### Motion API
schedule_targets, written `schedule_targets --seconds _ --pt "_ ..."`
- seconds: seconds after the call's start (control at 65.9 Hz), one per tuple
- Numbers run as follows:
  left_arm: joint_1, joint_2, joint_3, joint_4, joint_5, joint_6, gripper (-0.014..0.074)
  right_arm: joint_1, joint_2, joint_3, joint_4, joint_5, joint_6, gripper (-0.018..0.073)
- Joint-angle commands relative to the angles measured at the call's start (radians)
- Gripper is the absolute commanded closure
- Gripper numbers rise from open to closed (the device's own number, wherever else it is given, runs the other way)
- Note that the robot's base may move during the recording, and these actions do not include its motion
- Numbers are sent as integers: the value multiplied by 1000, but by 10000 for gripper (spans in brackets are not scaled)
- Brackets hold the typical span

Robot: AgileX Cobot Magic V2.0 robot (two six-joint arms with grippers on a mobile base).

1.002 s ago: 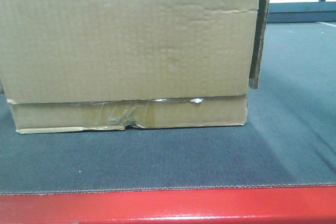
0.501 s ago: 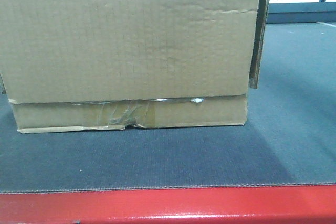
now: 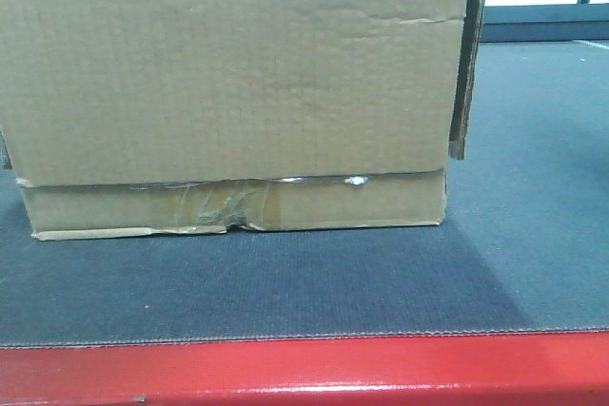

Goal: Grab carton from right shelf to conveyor
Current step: 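Raise both grippers up and away from the box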

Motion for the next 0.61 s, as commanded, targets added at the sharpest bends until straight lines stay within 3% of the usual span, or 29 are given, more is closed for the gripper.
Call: schedule_targets --seconds 0.0,0.106,0.258,0.456,0.592 --pt "60 -76 115 -57 -83 -4 582 -6 -91 137 -17 -101 -7 629" --pt "104 -182 250 -69 -152 1 582 -6 -214 306 -17 -175 -7 629" --pt "104 -336 386 -67 -201 3 582 -6 -390 478 -34 -270 -9 629" --pt "104 -557 492 -67 -249 76 582 -6 -659 599 -50 -343 -10 629" --pt "104 -674 514 -67 -249 78 582 -6 -820 627 -68 -377 -21 629"
